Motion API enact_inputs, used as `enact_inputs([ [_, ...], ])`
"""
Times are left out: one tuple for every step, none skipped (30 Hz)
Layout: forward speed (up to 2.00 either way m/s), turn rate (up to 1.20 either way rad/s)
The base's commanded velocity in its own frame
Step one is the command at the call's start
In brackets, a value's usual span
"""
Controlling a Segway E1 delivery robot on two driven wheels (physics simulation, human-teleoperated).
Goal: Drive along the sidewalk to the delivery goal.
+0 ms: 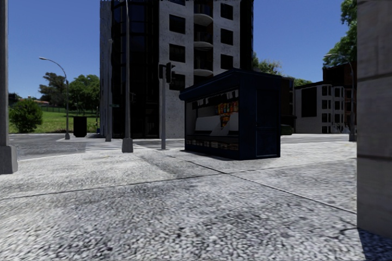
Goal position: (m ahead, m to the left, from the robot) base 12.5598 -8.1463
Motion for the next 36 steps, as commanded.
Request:
enact_inputs([
  [2.00, -0.63],
  [2.00, -0.63],
  [2.00, -0.63],
  [2.00, -0.63],
  [2.00, -0.63],
  [2.00, -0.63],
  [2.00, -0.63],
  [2.00, -0.63],
  [2.00, -0.65],
  [2.00, -0.69],
  [2.00, -0.70],
  [2.00, -0.71],
  [2.00, -0.71],
  [2.00, -0.71],
  [2.00, -0.71],
  [2.00, -0.71],
  [2.00, -0.71],
  [2.00, -0.71],
  [2.00, -0.71],
  [2.00, -0.71],
  [2.00, -0.71],
  [2.00, -0.71],
  [2.00, -0.71],
  [2.00, -0.71],
  [2.00, -0.71],
  [2.00, -0.71],
  [2.00, -0.71],
  [2.00, -0.71],
  [2.00, -0.71],
  [2.00, -0.71],
  [2.00, -0.71],
  [2.00, -0.71],
  [2.00, -0.71],
  [2.00, -0.71],
  [2.00, -0.71],
  [2.00, -0.71],
])
